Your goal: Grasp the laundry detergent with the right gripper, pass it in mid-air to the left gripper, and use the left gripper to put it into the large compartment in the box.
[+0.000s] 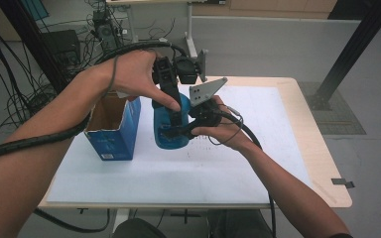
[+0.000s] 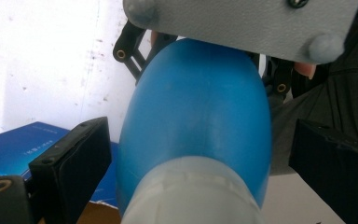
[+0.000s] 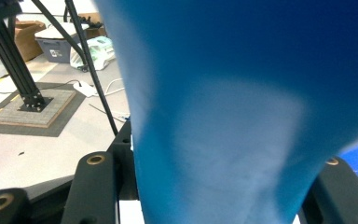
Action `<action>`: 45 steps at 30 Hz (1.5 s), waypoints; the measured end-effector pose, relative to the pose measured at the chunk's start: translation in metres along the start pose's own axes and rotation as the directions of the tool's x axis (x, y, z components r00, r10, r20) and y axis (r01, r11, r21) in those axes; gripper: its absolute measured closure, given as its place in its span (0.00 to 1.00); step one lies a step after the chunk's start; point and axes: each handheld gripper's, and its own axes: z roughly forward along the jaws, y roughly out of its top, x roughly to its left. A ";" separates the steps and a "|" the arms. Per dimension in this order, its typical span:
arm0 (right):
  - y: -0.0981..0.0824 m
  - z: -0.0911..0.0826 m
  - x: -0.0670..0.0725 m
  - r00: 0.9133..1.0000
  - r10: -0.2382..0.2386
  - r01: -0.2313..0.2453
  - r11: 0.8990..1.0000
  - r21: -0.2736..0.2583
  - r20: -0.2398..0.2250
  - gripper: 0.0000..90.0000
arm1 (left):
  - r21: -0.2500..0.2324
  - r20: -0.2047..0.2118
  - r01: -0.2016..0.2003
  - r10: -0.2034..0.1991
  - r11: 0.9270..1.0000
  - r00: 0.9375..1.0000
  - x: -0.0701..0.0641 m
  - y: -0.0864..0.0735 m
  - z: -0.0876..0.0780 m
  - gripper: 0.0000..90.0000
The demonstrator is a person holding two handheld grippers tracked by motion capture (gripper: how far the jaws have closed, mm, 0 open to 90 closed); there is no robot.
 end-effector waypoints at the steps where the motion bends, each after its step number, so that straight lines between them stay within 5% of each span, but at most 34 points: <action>1: 0.000 0.000 0.000 1.000 0.000 0.000 1.000 0.000 0.000 0.49 | 0.000 0.000 0.000 0.000 1.000 1.000 0.000 0.000 0.000 0.07; 45: 0.001 0.001 -0.002 1.000 0.009 -0.009 1.000 0.003 0.008 0.49 | 0.000 -0.009 -0.005 0.005 1.000 1.000 0.002 -0.002 -0.001 0.07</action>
